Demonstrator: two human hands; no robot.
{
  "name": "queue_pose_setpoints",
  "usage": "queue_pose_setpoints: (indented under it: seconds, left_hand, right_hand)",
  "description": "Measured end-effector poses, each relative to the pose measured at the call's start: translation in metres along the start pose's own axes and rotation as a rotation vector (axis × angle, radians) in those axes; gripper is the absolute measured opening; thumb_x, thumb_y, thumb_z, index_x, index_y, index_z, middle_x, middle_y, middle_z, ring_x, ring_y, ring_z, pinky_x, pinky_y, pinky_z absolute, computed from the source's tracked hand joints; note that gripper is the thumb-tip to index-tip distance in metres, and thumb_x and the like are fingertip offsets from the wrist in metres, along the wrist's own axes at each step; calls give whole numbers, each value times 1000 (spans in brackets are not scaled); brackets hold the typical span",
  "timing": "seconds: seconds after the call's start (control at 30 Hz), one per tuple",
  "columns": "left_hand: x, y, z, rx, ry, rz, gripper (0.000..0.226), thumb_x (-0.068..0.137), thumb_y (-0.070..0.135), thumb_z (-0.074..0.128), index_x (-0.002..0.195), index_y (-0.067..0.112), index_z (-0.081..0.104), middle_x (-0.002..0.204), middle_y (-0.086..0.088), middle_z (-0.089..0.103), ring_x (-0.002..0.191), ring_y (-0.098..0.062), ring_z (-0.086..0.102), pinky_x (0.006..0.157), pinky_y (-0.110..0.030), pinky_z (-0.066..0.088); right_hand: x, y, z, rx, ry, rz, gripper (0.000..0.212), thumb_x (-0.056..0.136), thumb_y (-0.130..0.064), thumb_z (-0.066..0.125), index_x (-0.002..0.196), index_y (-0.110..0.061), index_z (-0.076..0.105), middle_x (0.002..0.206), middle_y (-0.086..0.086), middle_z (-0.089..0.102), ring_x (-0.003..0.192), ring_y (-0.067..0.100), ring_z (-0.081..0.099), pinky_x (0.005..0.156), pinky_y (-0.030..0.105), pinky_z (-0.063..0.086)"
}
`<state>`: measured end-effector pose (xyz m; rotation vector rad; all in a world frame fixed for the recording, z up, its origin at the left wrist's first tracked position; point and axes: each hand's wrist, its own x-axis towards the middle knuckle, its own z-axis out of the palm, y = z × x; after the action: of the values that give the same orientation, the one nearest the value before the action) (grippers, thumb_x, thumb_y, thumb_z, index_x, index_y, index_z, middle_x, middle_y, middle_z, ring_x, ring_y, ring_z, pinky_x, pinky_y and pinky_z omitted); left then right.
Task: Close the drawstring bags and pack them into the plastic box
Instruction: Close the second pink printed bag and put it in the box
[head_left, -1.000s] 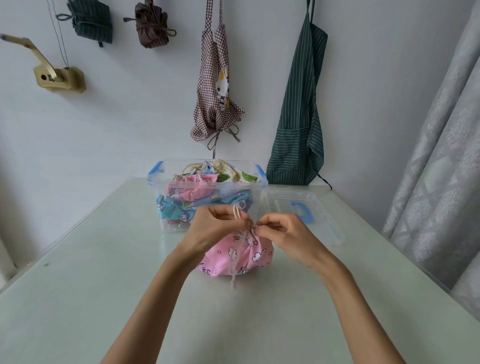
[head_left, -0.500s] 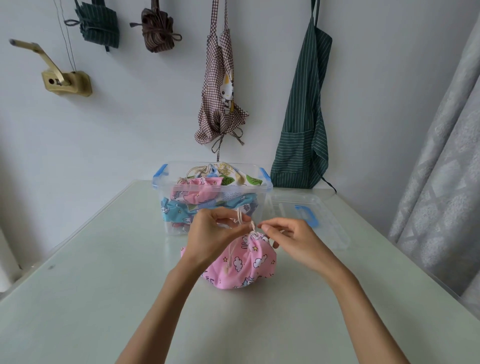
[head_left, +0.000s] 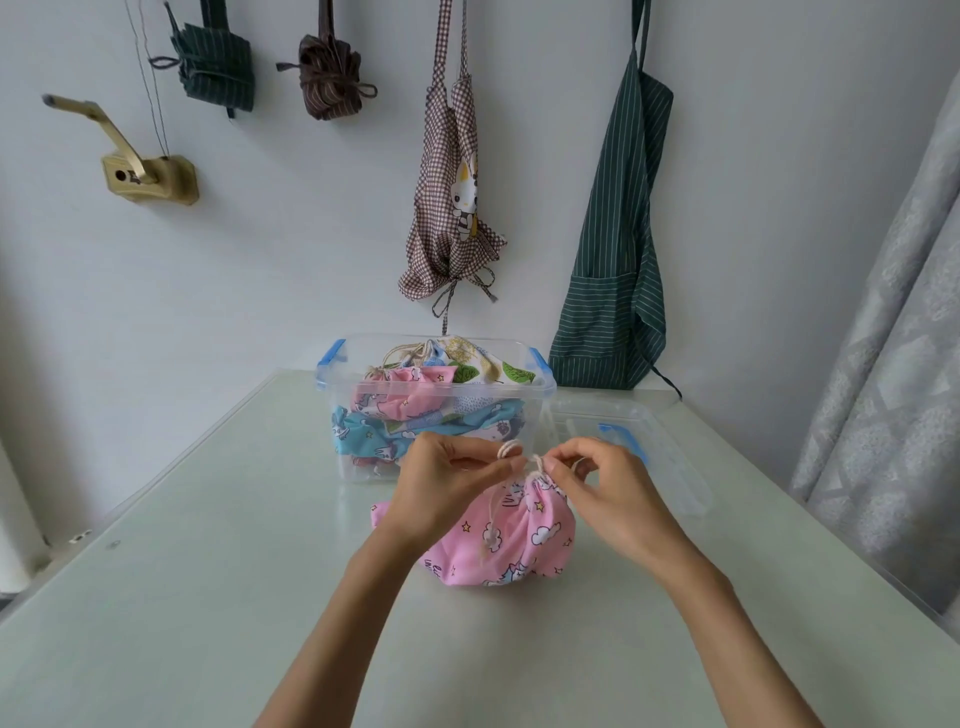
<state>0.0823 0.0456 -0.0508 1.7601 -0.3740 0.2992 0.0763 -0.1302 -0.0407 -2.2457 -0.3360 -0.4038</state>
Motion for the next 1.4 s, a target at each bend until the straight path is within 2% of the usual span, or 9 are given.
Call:
queue_pose_setpoints:
  seconds: [0.27,0.53,0.67,0.8,0.93,1.03,1.1,1.2,1.4]
  left_hand:
    - [4,1,5,-192,75,-174,15,77,6,73,92,6,74,60,5,69,48,4,59,45,-5,39]
    - [-1,-15,4,43,86,-208,26,78,8,75,103,6,69,59,-2,66,49,-5,59,54,-20,53]
    - [5,-19,0,74,92,-281,44,74,12,78,113,8,58,68,-2,70,60,-15,66,63,-32,55]
    - [-1,-31,10,253,95,-331,43,79,24,75,104,22,40,85,2,71,78,-21,70,77,-45,56]
    - [9,-36,-5,557,69,-383,49,86,36,65,122,17,39,112,1,67,94,-21,66,82,-41,54]
    - [19,-35,-39,773,-2,-345,35,94,36,52,125,21,50,127,-1,59,111,-22,59,92,-38,49]
    - [20,-40,-52,889,-264,-305,36,97,33,47,131,21,52,138,-6,51,123,-25,50,102,-38,43]
    - [16,-46,-50,951,-646,-382,63,93,41,52,148,26,25,155,-4,26,141,-26,28,115,-40,25]
    - [12,-64,-32,944,-448,-380,72,73,39,72,138,33,41,134,0,55,121,-25,51,98,-32,44]
  right_hand:
    - [0,27,-2,-631,300,-376,14,95,-23,42,84,-21,51,82,-6,53,67,14,51,65,23,33]
    - [-2,59,-4,-887,226,-600,24,93,-31,38,78,-22,55,75,-8,53,65,17,51,66,29,32]
    - [-5,61,5,-795,178,-527,21,90,-34,53,73,-22,58,69,-12,52,60,13,51,55,26,42]
    - [-10,50,15,-258,155,-67,11,90,-29,60,79,-27,62,67,-19,53,59,1,50,59,20,38]
    - [-21,36,21,264,-189,192,18,98,-33,43,107,-39,57,111,-14,61,96,-1,57,83,17,42]
    - [-35,44,10,0,-434,102,57,86,-62,45,139,-47,31,140,-29,32,130,-8,29,110,23,25]
    - [-40,46,6,-249,-453,-18,70,80,-71,46,141,-54,17,148,-32,14,138,-7,12,116,26,15]
    - [-31,46,11,-390,-509,-34,76,84,-66,46,144,-50,3,156,-22,-3,144,3,0,117,27,7]
    - [4,39,49,-486,-641,72,82,87,-52,50,149,-39,-3,159,-10,-3,147,12,-4,119,42,-1]
